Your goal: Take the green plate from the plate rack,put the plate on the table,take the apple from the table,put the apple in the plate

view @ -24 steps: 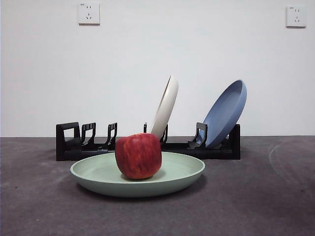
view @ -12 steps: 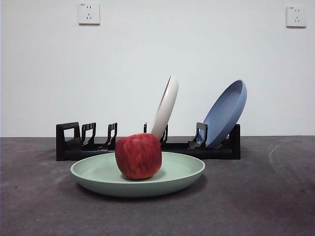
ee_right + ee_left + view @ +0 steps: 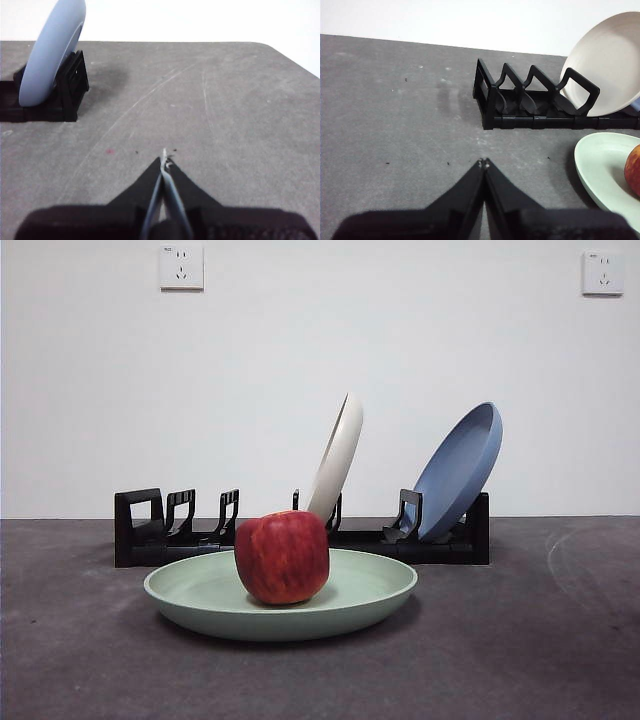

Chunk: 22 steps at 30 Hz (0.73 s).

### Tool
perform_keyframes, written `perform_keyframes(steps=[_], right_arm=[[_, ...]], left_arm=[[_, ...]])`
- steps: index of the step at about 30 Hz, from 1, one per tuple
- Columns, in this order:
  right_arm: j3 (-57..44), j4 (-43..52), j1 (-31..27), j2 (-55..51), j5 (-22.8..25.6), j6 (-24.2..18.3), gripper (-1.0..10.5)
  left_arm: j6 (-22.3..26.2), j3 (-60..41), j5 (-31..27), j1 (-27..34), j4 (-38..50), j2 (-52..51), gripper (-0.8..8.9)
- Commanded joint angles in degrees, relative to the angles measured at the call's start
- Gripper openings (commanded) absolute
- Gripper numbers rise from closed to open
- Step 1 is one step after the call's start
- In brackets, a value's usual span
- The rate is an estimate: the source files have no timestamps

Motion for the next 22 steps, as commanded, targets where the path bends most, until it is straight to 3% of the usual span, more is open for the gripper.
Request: perform_keyframes(steps=[1,5,16,22], right_arm=[[-0.7,0.8,-0.2,-0.1,-0.2,-1.4,0.0],[-0.8,0.1,-0.2,-0.1,-0.2,-3.5,0.0],[-0.8,0.0,-0.2,-0.1,-1.7,0.2,0.0],[-0.8,0.2,-0.2,-0.1,-1.6,0.0,0.0]], left_arm=[[0.5,-0.4,-0.2,0.2,0.6,0.0,-0.04],[0.5,-0.4,-0.2,0.2,0.6,0.0,-0.04],[0.5,-0.4,-0.2,0.2,0.6,0.0,-0.04],[0.5,-0.4,-0.2,0.2,0.6,0.0,-0.04]])
